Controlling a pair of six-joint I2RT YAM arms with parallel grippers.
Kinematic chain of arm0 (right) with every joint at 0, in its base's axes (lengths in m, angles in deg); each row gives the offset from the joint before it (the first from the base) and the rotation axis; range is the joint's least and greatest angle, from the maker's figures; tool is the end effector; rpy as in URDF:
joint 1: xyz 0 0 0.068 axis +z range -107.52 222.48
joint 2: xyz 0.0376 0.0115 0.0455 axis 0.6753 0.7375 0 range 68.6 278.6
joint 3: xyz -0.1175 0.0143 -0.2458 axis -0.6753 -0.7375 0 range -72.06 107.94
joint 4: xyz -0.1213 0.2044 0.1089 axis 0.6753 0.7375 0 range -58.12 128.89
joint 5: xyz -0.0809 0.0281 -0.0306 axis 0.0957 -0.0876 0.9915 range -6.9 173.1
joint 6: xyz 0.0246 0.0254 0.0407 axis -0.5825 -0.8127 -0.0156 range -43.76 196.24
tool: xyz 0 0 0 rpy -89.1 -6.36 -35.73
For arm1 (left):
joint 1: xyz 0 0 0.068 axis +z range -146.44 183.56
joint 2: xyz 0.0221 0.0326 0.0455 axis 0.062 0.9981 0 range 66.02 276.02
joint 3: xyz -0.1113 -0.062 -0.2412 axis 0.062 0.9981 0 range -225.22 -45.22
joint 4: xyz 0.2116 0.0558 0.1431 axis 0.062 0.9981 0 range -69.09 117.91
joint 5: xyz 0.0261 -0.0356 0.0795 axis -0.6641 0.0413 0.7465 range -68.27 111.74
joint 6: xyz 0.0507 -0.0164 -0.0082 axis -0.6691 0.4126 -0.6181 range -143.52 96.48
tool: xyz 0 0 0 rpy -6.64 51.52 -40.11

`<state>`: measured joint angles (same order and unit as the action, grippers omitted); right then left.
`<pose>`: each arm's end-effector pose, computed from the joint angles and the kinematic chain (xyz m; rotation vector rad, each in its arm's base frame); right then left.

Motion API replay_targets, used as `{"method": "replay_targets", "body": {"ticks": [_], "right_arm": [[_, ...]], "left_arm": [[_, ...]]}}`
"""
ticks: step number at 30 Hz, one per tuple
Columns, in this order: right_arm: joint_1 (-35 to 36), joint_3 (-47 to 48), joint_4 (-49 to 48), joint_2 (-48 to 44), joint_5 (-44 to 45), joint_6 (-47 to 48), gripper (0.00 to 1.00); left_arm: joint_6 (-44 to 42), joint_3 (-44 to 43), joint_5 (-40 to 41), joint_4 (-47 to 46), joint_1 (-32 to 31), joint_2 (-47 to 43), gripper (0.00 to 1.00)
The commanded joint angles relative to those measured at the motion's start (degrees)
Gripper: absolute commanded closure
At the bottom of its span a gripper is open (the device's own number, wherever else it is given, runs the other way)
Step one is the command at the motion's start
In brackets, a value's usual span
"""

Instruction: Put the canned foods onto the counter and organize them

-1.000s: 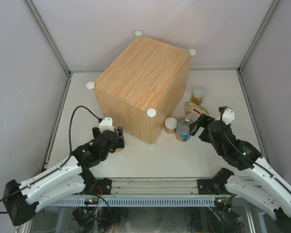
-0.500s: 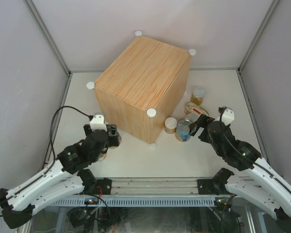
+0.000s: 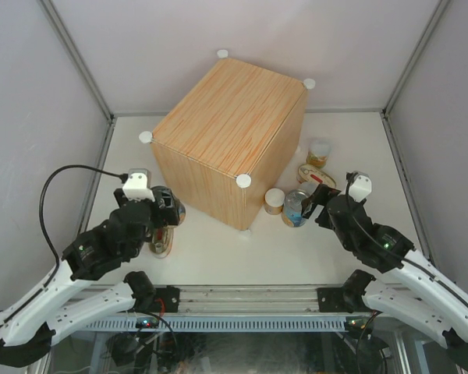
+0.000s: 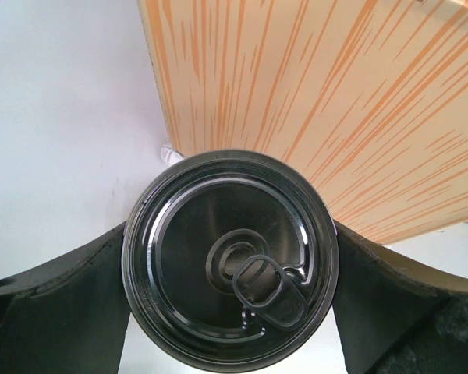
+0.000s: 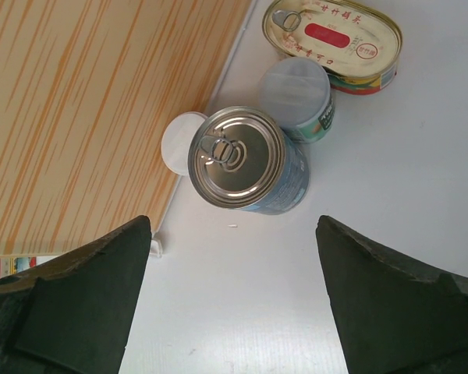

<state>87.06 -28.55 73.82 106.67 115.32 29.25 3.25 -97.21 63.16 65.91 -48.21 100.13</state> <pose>0.1088 0.0806 0.2973 0.3488 2.0869 0.3346 0.0841 -0.0686 0.3480 -0.0174 1.9236 -0.1764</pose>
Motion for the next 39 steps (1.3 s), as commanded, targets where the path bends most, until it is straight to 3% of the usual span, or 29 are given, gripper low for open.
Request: {"method": "replay_targets", "body": {"ticks": [1, 12, 30, 39], "right_arm": [[1.19, 0.31, -2.67, 0.48, 1.95, -0.42, 0.14], [1.39, -0.43, -2.70, -0.34, 1.05, 0.86, 0.14], [1.39, 2.90, -0.77, -0.68, 0.57, 1.37, 0.17], [1.46, 4.42, -0.71, -0.61, 0.23, 1.87, 0.17]], "left_arm": [[-2.27, -8.65, 3.77, -5.10, -0.44, -1.13, 1.00], [-6.83, -19.56, 5.14, -2.76, -0.61, 0.77, 1.00], [-26.12, -50.94, 6.63, -10.70, -0.36, 23.85, 1.00], [-23.86, -61.91, -2.38, -10.16, 7.84, 34.12, 1.00]]}}
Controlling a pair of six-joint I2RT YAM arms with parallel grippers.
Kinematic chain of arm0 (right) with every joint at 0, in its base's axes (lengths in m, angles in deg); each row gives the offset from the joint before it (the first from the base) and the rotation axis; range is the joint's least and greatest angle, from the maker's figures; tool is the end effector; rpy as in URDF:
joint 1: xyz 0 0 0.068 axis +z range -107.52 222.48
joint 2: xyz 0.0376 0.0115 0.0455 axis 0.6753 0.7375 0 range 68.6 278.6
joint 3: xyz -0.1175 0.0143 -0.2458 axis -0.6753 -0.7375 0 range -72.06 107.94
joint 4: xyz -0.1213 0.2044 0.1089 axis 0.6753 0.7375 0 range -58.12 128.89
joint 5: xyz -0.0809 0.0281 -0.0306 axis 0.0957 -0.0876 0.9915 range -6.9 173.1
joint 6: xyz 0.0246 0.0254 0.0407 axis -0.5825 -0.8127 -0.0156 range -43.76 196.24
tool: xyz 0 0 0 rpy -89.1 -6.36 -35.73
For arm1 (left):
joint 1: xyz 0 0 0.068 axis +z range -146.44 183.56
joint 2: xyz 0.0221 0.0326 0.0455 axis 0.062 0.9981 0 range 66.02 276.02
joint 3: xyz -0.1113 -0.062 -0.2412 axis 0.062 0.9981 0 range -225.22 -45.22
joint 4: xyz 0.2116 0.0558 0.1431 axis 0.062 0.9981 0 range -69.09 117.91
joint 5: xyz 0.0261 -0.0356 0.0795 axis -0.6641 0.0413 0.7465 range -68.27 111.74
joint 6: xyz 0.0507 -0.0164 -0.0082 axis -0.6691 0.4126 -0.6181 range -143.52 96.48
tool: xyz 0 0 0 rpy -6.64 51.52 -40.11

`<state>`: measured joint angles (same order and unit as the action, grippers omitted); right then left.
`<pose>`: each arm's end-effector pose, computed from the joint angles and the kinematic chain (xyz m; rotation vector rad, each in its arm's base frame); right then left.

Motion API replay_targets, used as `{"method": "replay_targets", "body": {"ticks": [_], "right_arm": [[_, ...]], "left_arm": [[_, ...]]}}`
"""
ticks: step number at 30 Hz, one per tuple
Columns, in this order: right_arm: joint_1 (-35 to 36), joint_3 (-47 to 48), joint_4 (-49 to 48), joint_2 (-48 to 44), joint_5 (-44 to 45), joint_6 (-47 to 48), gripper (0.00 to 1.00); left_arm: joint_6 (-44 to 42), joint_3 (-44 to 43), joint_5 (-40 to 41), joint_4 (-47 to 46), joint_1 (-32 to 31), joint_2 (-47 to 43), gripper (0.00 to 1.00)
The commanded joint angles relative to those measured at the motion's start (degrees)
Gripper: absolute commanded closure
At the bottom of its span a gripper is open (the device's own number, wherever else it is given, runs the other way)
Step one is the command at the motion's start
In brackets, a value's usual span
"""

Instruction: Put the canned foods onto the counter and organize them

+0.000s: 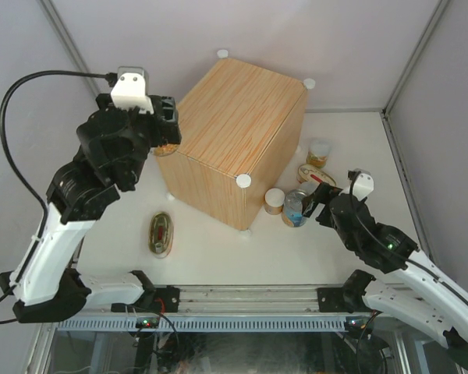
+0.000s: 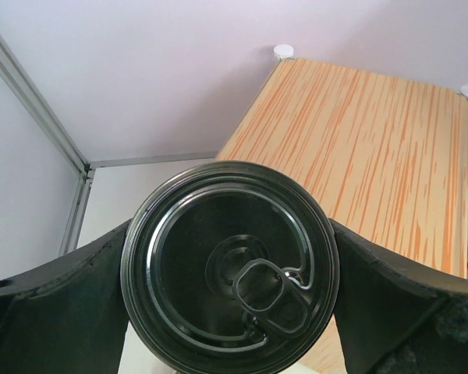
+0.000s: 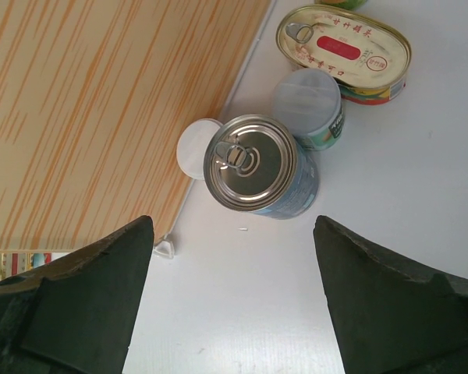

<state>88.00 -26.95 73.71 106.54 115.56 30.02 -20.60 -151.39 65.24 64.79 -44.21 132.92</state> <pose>0.1068 0.0815 0.3068 0.3282 2.0651 0.3589 0.1309 -0.1077 0.5499 0.0629 1.6282 -0.0523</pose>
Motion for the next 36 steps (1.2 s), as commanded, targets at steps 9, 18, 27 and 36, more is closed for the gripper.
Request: {"method": "replay_targets", "body": {"ticks": [9, 18, 27, 36], "right_arm": [[0.62, 3.70, -0.01, -1.65, -0.56, 1.17, 0.18], [1.40, 3.68, -0.90, -1.31, -1.74, 0.93, 0.18], [1.85, 5.49, -0.56, -0.15, -2.11, 2.15, 0.18], [1.86, 6.80, -0.34, 1.17, -2.37, 3.01, 0.18]], "left_arm": [[7.27, -12.68, -18.46, -6.15, 14.77, 9.65, 1.00], [8.22, -14.01, -23.00, -6.45, 19.09, 16.19, 1.00], [7.87, -14.26, -24.70, -8.00, 22.61, 19.32, 1.00], [8.28, -12.08, -27.11, -11.48, 23.20, 20.57, 1.00]]}}
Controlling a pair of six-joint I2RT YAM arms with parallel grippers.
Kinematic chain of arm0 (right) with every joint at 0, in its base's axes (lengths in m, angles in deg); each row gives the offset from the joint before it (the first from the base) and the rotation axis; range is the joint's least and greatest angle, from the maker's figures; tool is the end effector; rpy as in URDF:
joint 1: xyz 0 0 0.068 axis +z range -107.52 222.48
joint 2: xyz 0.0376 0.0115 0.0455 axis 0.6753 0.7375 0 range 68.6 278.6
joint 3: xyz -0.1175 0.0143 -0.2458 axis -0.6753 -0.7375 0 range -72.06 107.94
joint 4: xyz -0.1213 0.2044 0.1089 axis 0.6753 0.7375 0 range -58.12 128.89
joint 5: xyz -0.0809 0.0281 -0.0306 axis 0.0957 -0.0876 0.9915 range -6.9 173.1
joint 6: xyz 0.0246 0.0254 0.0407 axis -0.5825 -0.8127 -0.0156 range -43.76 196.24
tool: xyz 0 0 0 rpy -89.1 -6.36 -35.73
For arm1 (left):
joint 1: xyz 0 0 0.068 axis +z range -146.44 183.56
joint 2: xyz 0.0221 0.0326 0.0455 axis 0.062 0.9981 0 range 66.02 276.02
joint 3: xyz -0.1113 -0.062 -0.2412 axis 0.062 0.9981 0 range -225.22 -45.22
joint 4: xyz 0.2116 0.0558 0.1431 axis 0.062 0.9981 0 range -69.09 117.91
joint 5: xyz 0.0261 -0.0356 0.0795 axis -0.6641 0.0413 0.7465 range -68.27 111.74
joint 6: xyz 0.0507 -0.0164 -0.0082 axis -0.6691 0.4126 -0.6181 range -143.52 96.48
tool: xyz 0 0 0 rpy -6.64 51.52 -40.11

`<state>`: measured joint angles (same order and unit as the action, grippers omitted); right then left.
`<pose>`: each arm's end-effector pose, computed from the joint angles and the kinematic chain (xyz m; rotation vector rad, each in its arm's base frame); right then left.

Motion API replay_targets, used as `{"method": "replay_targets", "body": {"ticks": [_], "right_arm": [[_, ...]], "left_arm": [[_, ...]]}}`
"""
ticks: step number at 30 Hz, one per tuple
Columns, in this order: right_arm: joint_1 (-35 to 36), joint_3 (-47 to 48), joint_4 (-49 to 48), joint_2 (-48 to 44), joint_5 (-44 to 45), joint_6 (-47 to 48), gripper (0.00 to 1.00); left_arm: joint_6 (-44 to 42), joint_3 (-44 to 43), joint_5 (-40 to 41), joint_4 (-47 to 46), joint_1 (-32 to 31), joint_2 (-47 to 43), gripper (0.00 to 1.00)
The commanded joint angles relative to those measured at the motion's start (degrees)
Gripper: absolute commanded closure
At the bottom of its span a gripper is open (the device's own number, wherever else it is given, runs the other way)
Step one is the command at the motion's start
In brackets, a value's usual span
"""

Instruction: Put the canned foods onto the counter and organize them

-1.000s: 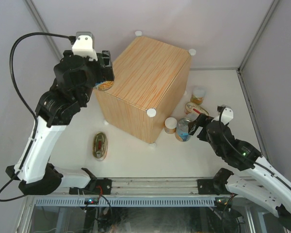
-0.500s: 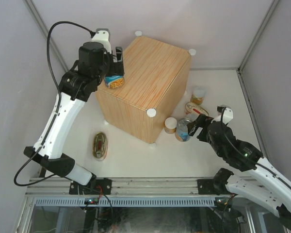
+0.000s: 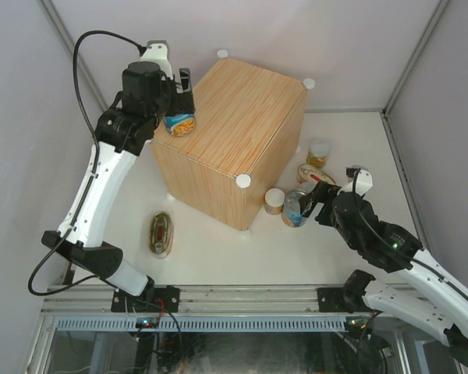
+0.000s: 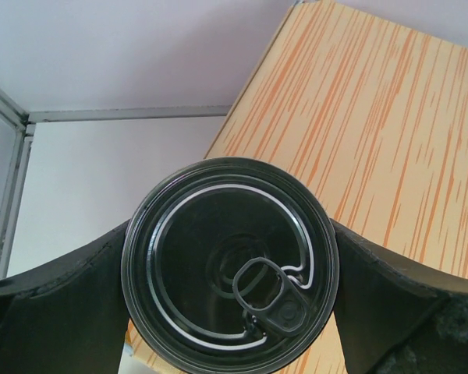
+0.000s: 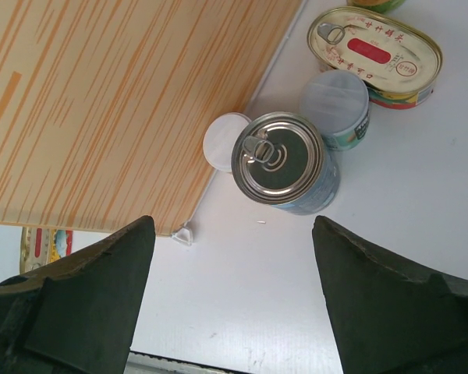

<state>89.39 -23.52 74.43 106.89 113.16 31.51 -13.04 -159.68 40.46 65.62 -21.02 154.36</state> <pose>0.1031 0.0840 0.3238 0.2651 2.0622 0.4277 0.2849 -0.1177 0.5048 0.0095 1.8790 -0.1104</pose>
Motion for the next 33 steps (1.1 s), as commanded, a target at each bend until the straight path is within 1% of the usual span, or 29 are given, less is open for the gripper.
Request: {"method": "replay_targets", "body": {"ticks": [1, 10, 11, 12, 13, 14, 15, 16, 18, 19, 22, 33], "right_arm": [[0.46, 3.53, -1.07, 1.01, 0.00, 1.69, 0.18], [0.46, 4.61, -0.30, 1.54, 0.41, 2.65, 0.18], [0.46, 4.76, -0.21, 1.53, 0.55, 2.90, 0.18], [0.46, 4.92, -0.15, 1.53, 0.65, 3.08, 0.18], [0.44, 5.13, -0.03, 1.62, 0.83, 3.31, 0.18], [0.45, 5.35, 0.06, 1.66, 1.01, 3.54, 0.18], [0.46, 5.54, 0.13, 1.75, 1.19, 3.73, 0.18], [0.45, 5.73, 0.17, 1.78, 1.29, 3.83, 0.18], [0.45, 5.78, 0.13, 1.96, 1.39, 3.95, 0.18], [0.39, 5.82, 0.12, 2.01, 1.33, 3.99, 0.18], [0.40, 5.78, -0.08, 2.26, 1.30, 3.87, 0.18], [0.43, 5.78, -1.04, 3.36, 1.12, 3.96, 0.18]], "left_arm": [[0.74, -3.84, -2.83, -12.58, -0.01, -0.64, 1.00], [2.07, -3.97, -4.43, -13.05, -0.01, 1.25, 1.00], [2.25, -3.90, -4.59, -13.02, -0.03, 1.46, 0.98], [2.40, -3.74, -4.79, -13.03, 0.01, 1.61, 0.94], [2.57, -3.66, -4.91, -13.00, -0.03, 1.78, 0.85], [2.80, -3.46, -4.96, -12.94, -0.03, 1.80, 0.72], [3.01, -3.30, -5.05, -13.02, 0.01, 1.84, 0.62], [3.02, -3.16, -5.20, -13.01, -0.03, 2.01, 0.53], [3.35, -3.15, -5.19, -12.91, 0.01, 2.09, 0.40], [3.47, -3.12, -5.13, -12.93, 0.00, 2.15, 0.36], [3.65, -3.16, -5.22, -13.10, -0.03, 2.19, 0.29], [3.51, -3.42, -5.15, -12.94, 0.03, 2.02, 0.14]]}}
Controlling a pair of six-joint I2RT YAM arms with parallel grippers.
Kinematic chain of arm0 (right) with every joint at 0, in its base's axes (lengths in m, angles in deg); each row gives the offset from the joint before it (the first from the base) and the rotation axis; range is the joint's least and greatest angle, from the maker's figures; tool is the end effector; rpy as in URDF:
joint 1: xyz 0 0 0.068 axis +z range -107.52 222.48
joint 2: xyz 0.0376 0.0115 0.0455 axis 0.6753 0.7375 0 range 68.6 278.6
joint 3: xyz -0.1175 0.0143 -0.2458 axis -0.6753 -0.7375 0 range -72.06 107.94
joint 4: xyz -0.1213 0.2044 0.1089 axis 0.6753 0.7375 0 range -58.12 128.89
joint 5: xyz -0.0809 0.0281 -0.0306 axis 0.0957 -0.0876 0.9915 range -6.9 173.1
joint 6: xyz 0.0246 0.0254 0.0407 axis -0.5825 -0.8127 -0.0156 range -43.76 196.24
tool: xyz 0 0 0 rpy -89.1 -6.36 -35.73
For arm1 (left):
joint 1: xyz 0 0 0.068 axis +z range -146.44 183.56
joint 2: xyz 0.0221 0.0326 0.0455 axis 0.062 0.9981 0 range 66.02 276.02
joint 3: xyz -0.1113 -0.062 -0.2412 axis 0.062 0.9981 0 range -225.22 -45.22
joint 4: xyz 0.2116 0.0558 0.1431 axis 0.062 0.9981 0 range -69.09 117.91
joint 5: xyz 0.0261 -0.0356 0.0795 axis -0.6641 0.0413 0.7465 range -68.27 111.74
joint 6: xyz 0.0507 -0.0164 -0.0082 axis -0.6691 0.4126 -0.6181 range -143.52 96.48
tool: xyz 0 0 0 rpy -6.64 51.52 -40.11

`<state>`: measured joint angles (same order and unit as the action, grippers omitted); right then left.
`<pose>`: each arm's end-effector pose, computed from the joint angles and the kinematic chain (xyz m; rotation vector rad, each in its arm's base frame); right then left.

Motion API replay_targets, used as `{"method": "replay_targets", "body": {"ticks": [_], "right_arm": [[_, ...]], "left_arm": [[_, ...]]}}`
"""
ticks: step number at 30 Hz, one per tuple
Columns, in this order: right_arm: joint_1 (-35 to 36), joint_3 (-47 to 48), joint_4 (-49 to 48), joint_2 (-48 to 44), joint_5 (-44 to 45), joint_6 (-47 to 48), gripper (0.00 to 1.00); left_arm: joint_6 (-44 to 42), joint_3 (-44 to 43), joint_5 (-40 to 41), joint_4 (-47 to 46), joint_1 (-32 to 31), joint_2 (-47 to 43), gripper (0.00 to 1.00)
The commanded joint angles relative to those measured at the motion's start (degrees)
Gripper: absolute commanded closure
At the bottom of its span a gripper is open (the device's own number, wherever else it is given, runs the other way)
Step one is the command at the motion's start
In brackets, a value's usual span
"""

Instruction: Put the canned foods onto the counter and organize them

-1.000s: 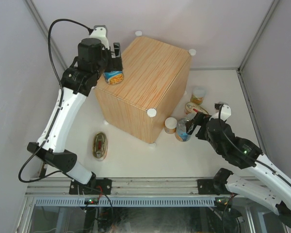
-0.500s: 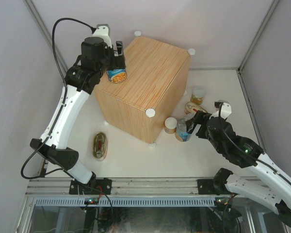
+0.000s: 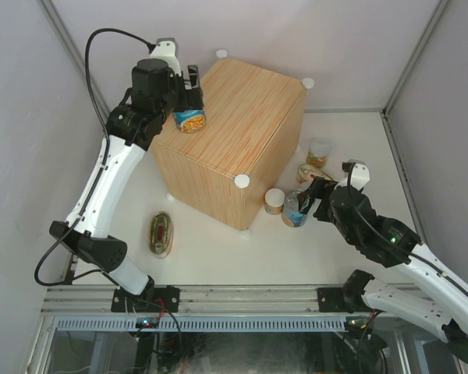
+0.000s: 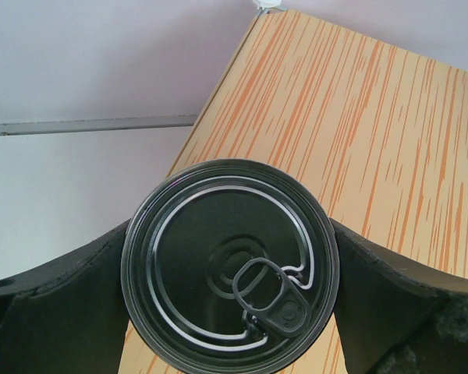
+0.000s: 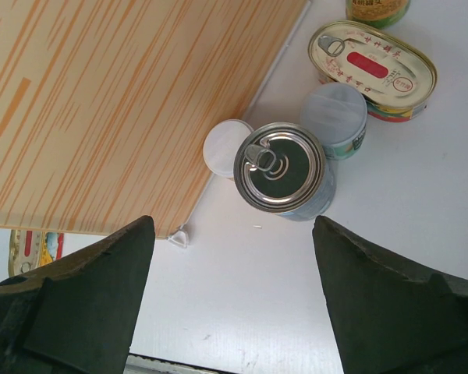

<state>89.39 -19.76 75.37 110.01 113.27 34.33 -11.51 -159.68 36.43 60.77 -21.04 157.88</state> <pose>0.1084 0.0896 0.3369 0.2135 2.0675 0.3918 0.3086 -0.1313 0.4948 0.0283 1.8666 -0.2021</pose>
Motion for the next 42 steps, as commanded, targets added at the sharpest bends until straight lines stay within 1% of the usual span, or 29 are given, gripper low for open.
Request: {"method": "replay_targets", "body": {"ticks": [1, 3, 16, 27, 31, 34, 36, 37, 40, 41, 42], "right_arm": [[0.41, 2.02, -2.00, 0.31, 0.95, 1.13, 0.18], [0.41, 2.02, -2.04, 0.38, 1.02, 1.13, 0.18], [0.11, 2.07, -1.97, 0.68, 1.40, 1.57, 0.18], [-0.25, 2.02, -2.45, 1.04, 0.76, 1.92, 0.18], [-0.41, 2.02, -2.08, 0.72, 1.36, 1.92, 0.18], [-0.83, 2.02, -1.77, 0.31, 1.54, 1.92, 0.18], [-1.10, 2.02, -1.68, 0.18, 1.65, 1.93, 0.18], [-1.26, 2.02, -1.65, 0.17, 1.67, 1.93, 0.18], [-1.62, 2.01, -1.80, 0.33, 1.63, 1.92, 0.18], [-1.71, 2.02, -1.86, 0.40, 1.44, 1.92, 0.18], [-1.74, 2.02, -2.09, 0.46, 1.32, 2.00, 0.18]], "left_arm": [[1.92, -3.47, -1.00, -8.09, 0.04, -1.62, 0.03], [1.72, -3.48, -0.75, -8.10, 0.00, -1.72, 0.00], [1.61, -3.47, 1.33, -8.93, 0.03, -3.78, 0.00], [1.42, -2.10, 4.28, -11.03, 0.05, -10.23, 0.00], [1.52, 2.20, 4.37, -12.86, -0.01, -15.14, 0.02], [0.82, 10.29, 4.00, -16.16, -0.05, -21.05, 0.05], [0.52, 16.56, 4.46, -18.59, -0.01, -25.28, 0.12], [0.41, 20.41, 4.34, -19.58, 0.00, -27.77, 0.17], [0.45, 26.36, 3.08, -20.01, -0.02, -31.02, 0.43], [0.65, 28.03, 2.68, -20.04, -0.03, -31.86, 0.49], [0.80, 29.71, 2.24, -20.33, 0.01, -32.74, 0.54]]}}
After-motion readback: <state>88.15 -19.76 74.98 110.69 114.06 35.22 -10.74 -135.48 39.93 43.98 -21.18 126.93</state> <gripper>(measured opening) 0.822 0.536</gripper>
